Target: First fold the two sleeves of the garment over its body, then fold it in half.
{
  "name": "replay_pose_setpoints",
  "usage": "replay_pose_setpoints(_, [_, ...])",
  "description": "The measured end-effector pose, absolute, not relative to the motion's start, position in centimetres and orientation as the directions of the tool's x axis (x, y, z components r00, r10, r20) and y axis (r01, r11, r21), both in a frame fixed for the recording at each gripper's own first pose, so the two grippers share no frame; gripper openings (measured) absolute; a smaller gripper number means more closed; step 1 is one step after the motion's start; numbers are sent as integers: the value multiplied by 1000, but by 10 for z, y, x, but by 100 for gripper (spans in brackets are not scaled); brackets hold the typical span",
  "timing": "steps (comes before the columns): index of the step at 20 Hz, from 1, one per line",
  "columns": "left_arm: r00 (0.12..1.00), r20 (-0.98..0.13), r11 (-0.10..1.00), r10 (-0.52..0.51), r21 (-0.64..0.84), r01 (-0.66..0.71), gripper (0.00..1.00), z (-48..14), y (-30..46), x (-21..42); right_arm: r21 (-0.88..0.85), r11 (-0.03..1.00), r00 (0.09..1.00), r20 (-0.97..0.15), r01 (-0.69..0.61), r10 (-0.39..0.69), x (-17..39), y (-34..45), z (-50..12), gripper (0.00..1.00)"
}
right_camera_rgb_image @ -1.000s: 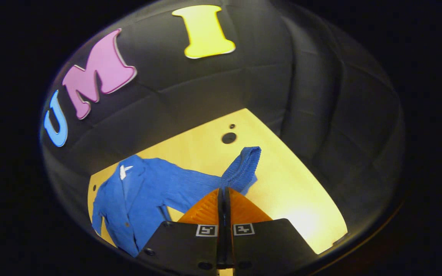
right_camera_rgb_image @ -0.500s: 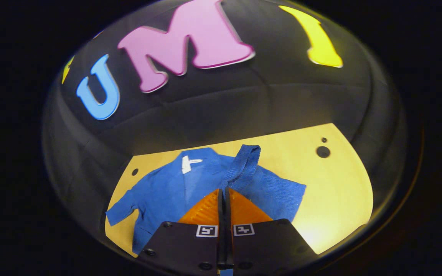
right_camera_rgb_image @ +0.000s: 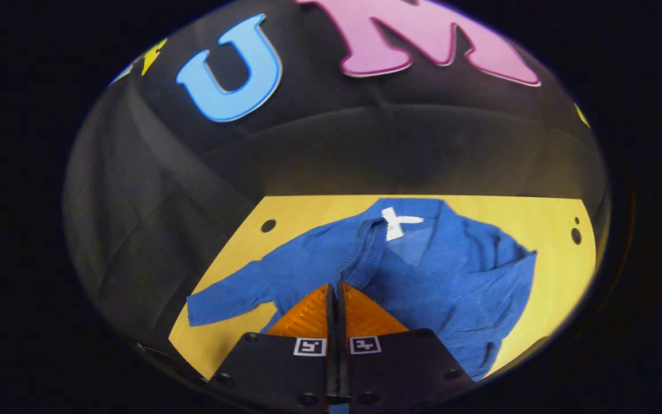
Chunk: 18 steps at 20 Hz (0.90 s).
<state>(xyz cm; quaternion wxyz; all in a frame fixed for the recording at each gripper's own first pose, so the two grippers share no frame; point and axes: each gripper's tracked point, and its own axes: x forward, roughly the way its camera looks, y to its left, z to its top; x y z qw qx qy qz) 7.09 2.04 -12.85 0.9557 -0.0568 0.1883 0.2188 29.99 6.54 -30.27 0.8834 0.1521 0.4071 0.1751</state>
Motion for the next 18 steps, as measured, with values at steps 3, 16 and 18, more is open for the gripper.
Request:
replay_pose_setpoints(3, [819, -399, 884, 413, -42, -466, 81, -151, 43, 66, 385, 898, 575, -693, -214, 434, 292, 111, -346, 0])
replay_pose_setpoints(16, [729, -478, 801, 489, -83, -592, 84, -264, 137, 97, 338, 906, 787, -472, -255, 397, 283, 106, -332, 98])
replay_pose_setpoints(18, [683, -510, 764, 522, -77, -641, 84, -283, 163, 93, 295, 921, 836, -411, -255, 363, 275, 82, -313, 98])
